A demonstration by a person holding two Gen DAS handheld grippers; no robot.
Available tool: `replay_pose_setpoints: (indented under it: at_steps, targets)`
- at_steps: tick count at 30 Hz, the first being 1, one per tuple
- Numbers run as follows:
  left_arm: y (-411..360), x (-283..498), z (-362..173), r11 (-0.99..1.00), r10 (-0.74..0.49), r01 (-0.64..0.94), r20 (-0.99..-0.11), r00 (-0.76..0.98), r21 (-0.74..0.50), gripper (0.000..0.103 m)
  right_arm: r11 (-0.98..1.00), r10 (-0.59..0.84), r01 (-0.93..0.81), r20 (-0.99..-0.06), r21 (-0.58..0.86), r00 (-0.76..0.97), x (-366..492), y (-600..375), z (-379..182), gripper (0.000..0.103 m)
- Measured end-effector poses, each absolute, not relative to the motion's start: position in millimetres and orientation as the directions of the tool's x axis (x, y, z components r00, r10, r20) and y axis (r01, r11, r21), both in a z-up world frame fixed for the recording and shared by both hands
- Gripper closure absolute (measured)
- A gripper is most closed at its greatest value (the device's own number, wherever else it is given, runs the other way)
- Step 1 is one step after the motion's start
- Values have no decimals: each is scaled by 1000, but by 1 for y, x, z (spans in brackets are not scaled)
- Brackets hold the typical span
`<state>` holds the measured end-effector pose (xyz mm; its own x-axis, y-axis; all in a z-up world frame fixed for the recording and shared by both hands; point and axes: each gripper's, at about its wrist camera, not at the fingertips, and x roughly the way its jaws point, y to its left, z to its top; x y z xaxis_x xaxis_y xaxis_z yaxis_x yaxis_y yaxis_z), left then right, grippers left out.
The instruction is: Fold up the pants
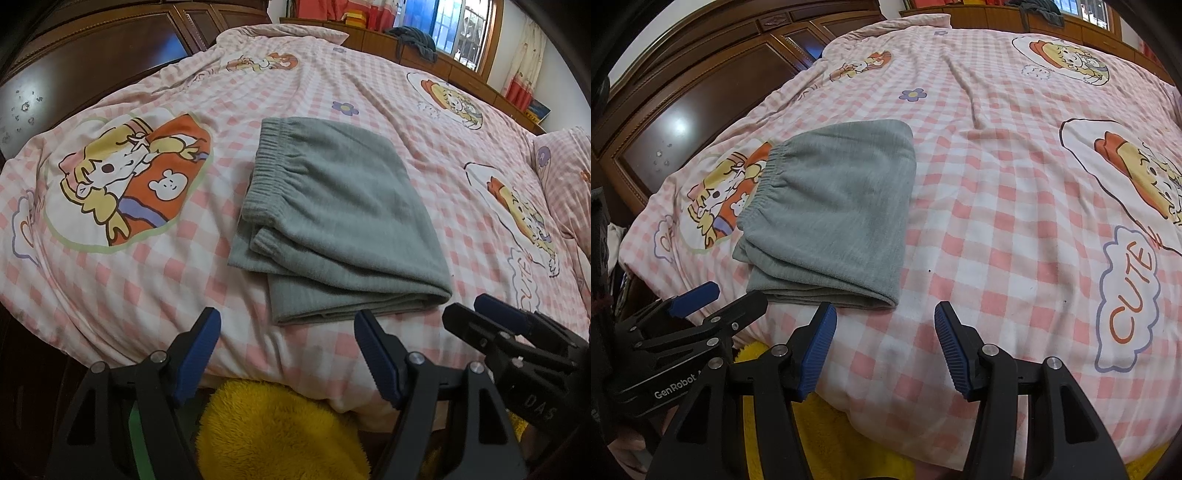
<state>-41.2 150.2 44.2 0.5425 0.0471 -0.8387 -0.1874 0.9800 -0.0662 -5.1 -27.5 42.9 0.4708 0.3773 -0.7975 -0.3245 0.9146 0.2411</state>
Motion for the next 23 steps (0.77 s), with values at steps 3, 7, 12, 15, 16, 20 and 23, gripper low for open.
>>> replay_pose_setpoints:
  at_steps: [3, 7, 12, 15, 16, 20, 23]
  targets:
    - [151, -41, 44, 980, 47, -187, -839, 542, -66, 25, 914, 379, -324, -797, 243, 471, -5, -27, 43, 47]
    - [151, -41, 44, 980, 47, -188, -839, 542, -66, 25, 915, 378, -321, -797, 244, 470, -5, -26, 43, 47]
    - [151, -41, 43, 980, 46, -188, -841, 539, -66, 25, 915, 378, -322, -797, 244, 471, -5, -27, 42, 47]
    - [151, -41, 42, 980, 45, -189, -842, 537, -68, 25, 915, 378, -321, -797, 245, 471, -6, -27, 42, 47]
    - [151, -41, 42, 979, 45, -190, -843, 537, -69, 25, 915, 378, -321, -797, 245, 471, -6, -27, 42, 47]
    - [151, -41, 42, 980, 45, -188, -842, 537, -67, 25, 915, 379, -322, -797, 245, 471, -6, -27, 42, 47]
    - [151, -41, 42, 980, 45, -188, -842, 537, -68, 25, 915, 379, -322, -797, 245, 471, -5, -27, 42, 47]
